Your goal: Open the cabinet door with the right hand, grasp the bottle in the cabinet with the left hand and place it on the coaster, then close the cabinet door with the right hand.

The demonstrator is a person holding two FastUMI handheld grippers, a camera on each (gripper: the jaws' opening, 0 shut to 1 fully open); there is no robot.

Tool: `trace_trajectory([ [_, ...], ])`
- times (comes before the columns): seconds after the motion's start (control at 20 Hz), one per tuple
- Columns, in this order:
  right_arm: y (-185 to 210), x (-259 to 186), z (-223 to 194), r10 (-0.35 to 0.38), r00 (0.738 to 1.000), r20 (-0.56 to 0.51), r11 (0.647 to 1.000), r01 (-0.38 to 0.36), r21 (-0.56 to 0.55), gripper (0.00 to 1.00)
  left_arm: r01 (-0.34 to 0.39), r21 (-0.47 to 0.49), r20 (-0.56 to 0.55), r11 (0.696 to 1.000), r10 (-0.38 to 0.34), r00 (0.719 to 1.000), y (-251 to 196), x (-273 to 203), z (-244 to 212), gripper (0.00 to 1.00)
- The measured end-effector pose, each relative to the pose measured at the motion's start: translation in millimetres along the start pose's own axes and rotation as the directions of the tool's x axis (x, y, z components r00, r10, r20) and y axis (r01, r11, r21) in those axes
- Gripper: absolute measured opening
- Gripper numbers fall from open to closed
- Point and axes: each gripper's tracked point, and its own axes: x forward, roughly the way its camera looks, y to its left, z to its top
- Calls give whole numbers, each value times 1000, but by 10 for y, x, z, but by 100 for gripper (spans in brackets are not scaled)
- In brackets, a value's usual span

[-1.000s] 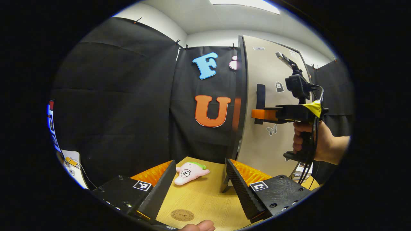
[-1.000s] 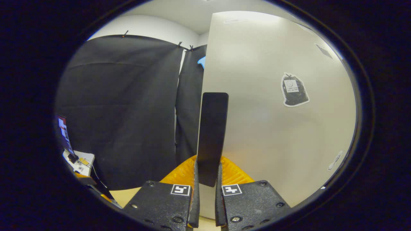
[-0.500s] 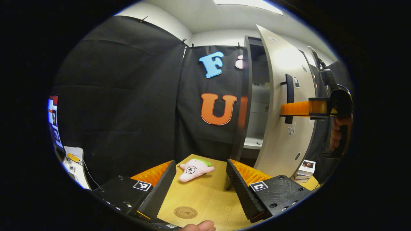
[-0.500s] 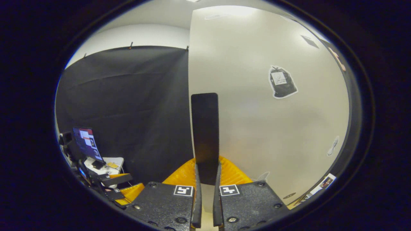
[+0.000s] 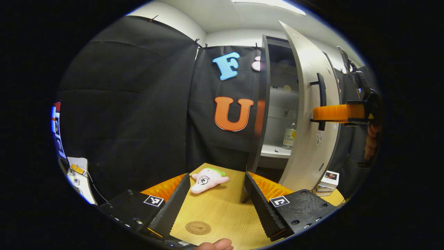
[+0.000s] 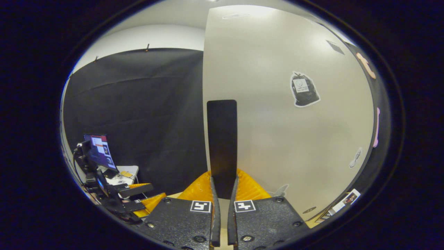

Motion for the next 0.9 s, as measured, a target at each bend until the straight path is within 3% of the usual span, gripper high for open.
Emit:
trace_trajectory([
  [0.25,-50,-170,-51,11,1000,-17,1000,-11,-7,11,59,16,-34,998,-58,998,-88,194,-74,95],
  [0.45,-91,-319,-69,-25,999,-26,1000,26,6,11,138,12,-56,990,-137,989,-589,503,-130,95],
  [0.9,-240,-560,-98,-81,996,-31,995,82,55,11,246,34,-67,969,-243,968,-1434,454,15,95],
])
